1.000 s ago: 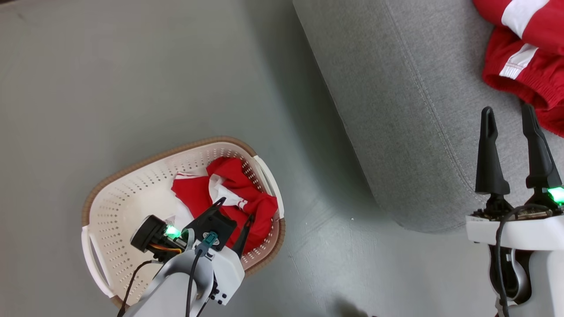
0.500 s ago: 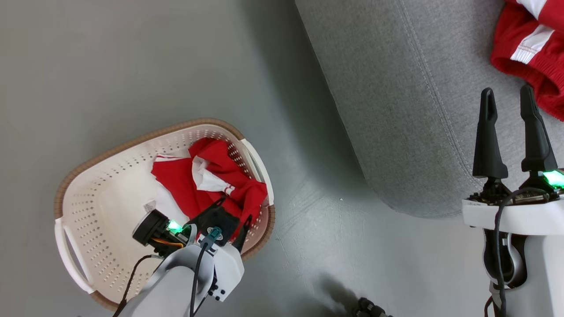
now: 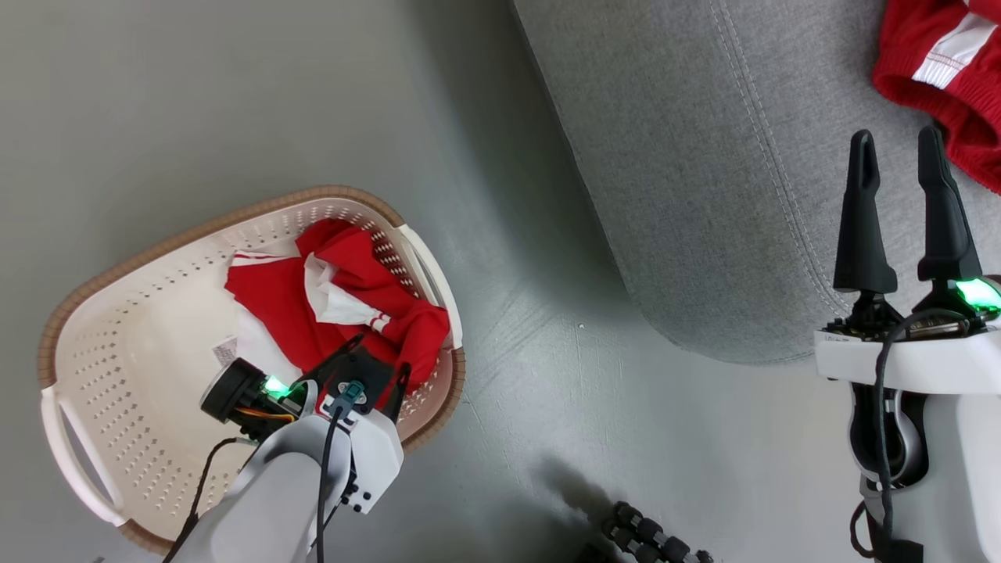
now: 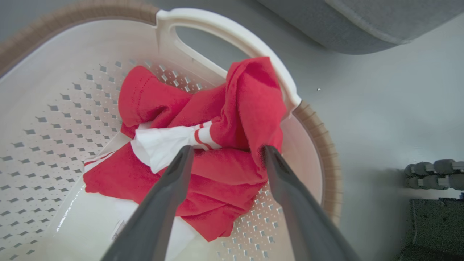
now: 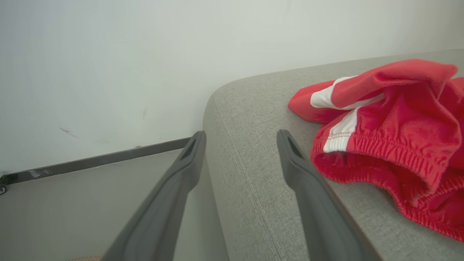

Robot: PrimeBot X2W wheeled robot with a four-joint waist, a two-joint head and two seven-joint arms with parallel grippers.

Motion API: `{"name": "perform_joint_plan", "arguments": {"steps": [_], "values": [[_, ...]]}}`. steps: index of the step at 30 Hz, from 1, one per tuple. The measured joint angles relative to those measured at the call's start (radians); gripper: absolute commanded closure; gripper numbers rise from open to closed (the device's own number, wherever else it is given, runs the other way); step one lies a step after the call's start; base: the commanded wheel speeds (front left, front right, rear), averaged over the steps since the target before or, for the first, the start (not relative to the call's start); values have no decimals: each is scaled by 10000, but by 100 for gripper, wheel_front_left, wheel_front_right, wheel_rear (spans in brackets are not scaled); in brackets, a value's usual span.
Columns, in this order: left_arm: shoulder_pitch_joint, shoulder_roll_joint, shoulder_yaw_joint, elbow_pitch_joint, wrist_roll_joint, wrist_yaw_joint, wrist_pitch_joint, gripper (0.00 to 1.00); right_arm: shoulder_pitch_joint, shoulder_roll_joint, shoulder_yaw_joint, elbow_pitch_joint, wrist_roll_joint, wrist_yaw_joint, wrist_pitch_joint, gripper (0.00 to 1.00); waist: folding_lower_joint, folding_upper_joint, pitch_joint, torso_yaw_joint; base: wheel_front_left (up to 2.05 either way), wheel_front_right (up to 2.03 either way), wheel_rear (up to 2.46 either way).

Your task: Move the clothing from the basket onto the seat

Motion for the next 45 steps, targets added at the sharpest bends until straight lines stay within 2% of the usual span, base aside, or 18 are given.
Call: {"name": "perform_joint_plan", "arguments": {"steps": [11, 12, 13, 14, 16, 17, 30, 45], "values": [[-368, -27, 13, 387, -6, -4, 0, 0, -314, 2, 184, 211, 119, 0, -71, 0, 0, 0, 454, -262, 0, 0, 0], [-401, -33, 23, 408, -6, -4, -8, 5, -334, 2, 196, 238, 119, 0, -71, 0, 0, 0, 487, -277, 0, 0, 0], [-426, -44, 25, 437, -6, -2, -52, 27, -376, 2, 211, 267, 119, 0, -71, 0, -1, 0, 518, -291, 0, 0, 0], [-440, -46, 29, 453, -6, -2, -90, 58, -443, 2, 226, 299, 119, 0, -71, 0, 0, 0, 545, -302, 0, 0, 0], [-491, -44, 44, 493, -6, 0, -128, 89, -547, 2, 242, 332, 119, 0, -71, 0, 0, 0, 594, -317, 0, 0, 0], [-596, -36, 63, 548, -6, 2, -196, 100, -615, 2, 240, 334, 132, 0, -71, 0, 0, 0, 627, -326, 0, 0, 0], [-857, 259, 391, 667, -115, 92, -784, 100, -1006, 2, 144, 328, 134, 0, -71, 0, 0, 0, 470, -229, 0, 0, 0], [-895, 337, 1127, 56, -535, 617, -1323, 100, -1315, 0, 140, 343, -159, 0, -71, 0, 0, 0, -129, 259, 0, 0, 0]]}}
